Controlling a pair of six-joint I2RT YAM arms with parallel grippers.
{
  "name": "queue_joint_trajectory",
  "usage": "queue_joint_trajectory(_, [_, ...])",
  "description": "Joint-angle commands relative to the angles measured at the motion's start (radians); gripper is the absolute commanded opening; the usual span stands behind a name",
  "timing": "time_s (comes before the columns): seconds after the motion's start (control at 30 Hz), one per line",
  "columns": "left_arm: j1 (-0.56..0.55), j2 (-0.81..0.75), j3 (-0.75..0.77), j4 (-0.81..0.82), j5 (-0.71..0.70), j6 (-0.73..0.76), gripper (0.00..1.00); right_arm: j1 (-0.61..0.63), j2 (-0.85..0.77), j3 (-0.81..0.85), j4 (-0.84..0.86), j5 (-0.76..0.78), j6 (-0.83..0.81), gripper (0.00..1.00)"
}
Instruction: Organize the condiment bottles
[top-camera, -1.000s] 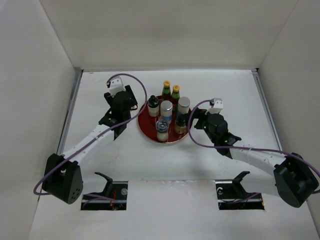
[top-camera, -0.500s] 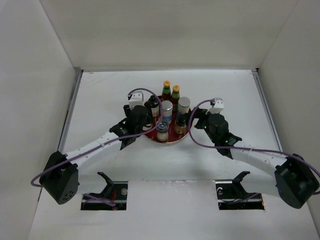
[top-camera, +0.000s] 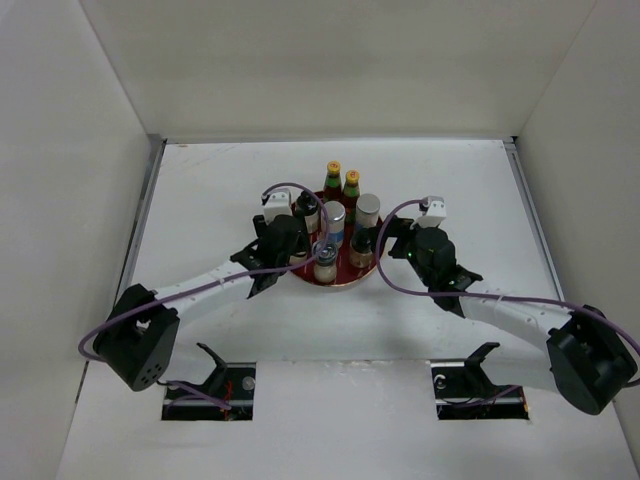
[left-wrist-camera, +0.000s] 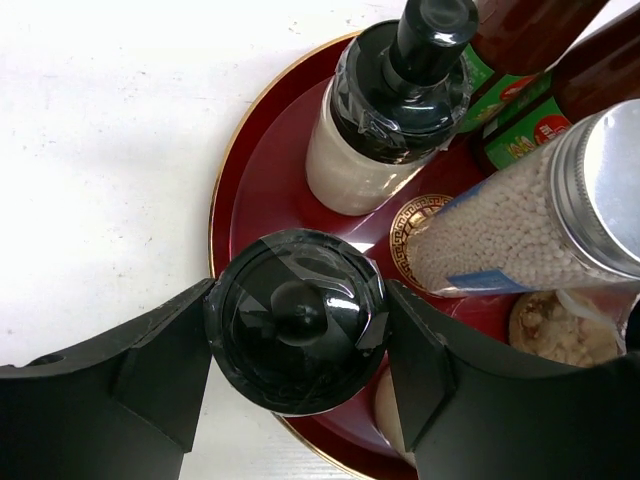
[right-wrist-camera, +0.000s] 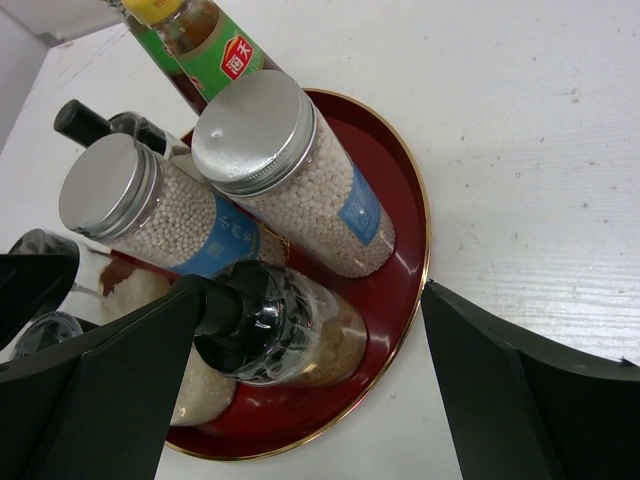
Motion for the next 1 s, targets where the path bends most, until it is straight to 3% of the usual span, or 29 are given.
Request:
queue_joint_trajectory(0.0, [0.006, 0.005, -0.002, 0.129, -0.001, 0.004, 0.48, -0.008, -0.001, 0.005, 0.059, -0.005, 0.009, 1.00])
queue_joint_trajectory(0.3, [0.009, -0.028, -0.006, 0.141, -0.010, 0.012, 0.82, -0.010, -0.005, 0.002, 0.059, 0.000, 0.009, 1.00])
queue_joint_trajectory(0.37, [0.012, -0.060, -0.004, 0.137, -0.013, 0.013, 1.00, -0.010, -0.013, 0.000, 0.059, 0.001, 0.009, 1.00])
queue_joint_trajectory(0.67, [0.036, -0.283, -0.019, 0.069, -0.081, 0.032, 1.00, -0.010, -0.068, -0.033, 0.090, 0.038, 0.009, 1.00])
queue_joint_trajectory(0.97, [0.254, -0.352, -0.062, -0.211, 0.028, -0.194, 1.00, -0.010, -0.097, -0.038, 0.045, 0.210, 0.020, 1.00])
